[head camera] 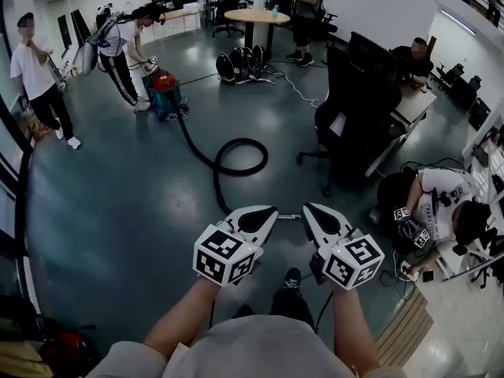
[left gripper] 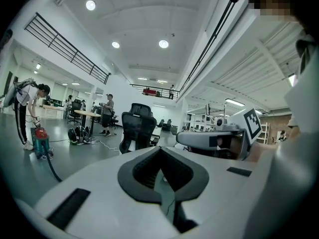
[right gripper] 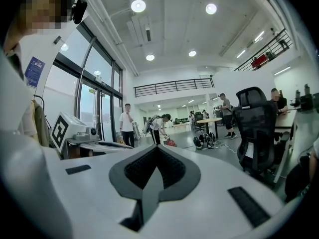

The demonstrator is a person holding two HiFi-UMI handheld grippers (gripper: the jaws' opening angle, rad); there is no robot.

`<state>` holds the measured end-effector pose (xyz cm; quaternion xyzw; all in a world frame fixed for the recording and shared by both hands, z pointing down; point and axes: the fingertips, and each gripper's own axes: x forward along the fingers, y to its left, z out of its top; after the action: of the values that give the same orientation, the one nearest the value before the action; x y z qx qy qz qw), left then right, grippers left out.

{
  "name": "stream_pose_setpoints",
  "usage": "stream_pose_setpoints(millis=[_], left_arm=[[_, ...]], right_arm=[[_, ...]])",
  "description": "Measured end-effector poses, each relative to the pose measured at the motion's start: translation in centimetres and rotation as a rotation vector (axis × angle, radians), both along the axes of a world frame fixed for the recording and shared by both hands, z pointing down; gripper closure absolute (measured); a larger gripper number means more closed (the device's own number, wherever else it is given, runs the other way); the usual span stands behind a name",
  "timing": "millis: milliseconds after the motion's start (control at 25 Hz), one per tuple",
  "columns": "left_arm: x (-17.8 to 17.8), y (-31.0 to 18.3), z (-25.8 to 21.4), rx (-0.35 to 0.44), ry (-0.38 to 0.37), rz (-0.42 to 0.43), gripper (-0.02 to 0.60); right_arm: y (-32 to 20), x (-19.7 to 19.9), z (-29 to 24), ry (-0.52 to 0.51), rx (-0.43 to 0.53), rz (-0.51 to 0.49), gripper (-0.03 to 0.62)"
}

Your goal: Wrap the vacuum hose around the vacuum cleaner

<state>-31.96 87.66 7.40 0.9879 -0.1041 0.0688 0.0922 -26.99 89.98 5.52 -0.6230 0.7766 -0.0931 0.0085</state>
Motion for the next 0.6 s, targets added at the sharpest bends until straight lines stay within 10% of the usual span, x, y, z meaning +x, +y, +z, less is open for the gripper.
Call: stream_pose_setpoints(millis=[600], left_arm=[[4.3,-4.2,1.4,0.003,-0.038,0.015,0.575]], right_arm=[[-4.4,3.9,1.0,-0.031,0.003,0.0,0.592]])
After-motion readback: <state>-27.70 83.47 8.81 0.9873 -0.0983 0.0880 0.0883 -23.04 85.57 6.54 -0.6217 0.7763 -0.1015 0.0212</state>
